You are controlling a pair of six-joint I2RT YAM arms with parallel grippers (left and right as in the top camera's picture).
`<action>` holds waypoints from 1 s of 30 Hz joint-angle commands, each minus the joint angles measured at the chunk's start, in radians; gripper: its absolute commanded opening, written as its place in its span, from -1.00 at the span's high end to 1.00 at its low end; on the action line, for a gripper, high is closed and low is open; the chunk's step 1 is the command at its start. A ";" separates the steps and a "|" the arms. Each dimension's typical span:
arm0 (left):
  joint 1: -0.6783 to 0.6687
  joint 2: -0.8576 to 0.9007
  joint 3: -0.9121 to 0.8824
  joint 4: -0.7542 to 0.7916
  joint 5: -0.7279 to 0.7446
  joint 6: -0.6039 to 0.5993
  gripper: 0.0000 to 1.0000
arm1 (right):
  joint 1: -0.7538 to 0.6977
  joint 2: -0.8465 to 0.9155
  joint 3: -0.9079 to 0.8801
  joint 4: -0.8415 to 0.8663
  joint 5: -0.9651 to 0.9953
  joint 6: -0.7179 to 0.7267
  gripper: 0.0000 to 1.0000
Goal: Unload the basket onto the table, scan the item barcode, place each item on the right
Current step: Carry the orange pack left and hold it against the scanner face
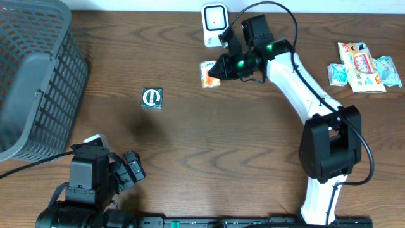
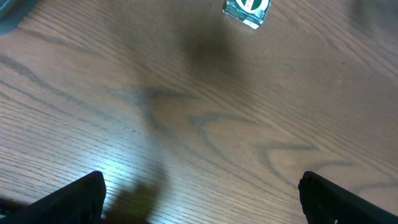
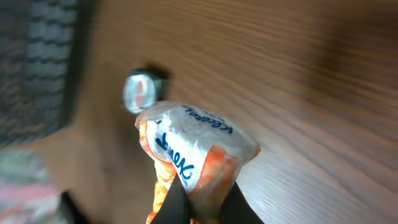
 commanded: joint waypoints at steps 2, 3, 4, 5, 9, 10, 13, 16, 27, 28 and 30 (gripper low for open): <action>0.002 -0.004 -0.001 -0.003 -0.009 0.002 -0.96 | 0.008 -0.003 0.095 -0.013 0.293 0.044 0.98; 0.002 -0.004 -0.001 -0.002 -0.009 0.002 -0.96 | 0.008 -0.003 0.114 -0.010 0.315 0.016 0.98; 0.002 -0.004 -0.001 -0.003 -0.009 0.002 -0.96 | 0.009 -0.003 0.135 -0.001 0.343 -0.026 0.98; 0.002 -0.004 -0.001 -0.002 -0.009 0.002 -0.95 | 0.011 -0.003 0.145 0.010 0.354 -0.065 0.98; 0.002 -0.004 -0.001 -0.002 -0.009 0.002 -0.96 | 0.042 -0.002 0.164 0.129 0.608 -0.264 0.97; 0.002 -0.004 -0.001 -0.002 -0.009 0.002 -0.95 | 0.055 0.002 0.164 0.164 0.696 -0.306 0.98; 0.002 -0.004 -0.001 -0.003 -0.009 0.002 -0.96 | 0.085 0.029 0.164 0.282 0.842 -0.475 0.98; 0.002 -0.004 -0.001 -0.003 -0.009 0.002 -0.96 | 0.104 0.072 0.165 0.397 0.919 -0.553 0.98; 0.002 -0.004 -0.001 -0.002 -0.009 0.002 -0.96 | 0.102 0.161 0.264 0.543 0.888 -0.658 0.98; 0.002 -0.004 -0.001 -0.002 -0.009 0.002 -0.96 | 0.101 0.171 0.266 0.567 0.859 -0.705 0.98; 0.002 -0.004 -0.001 -0.002 -0.009 0.002 -0.95 | 0.101 0.203 0.266 0.641 0.828 -0.880 0.98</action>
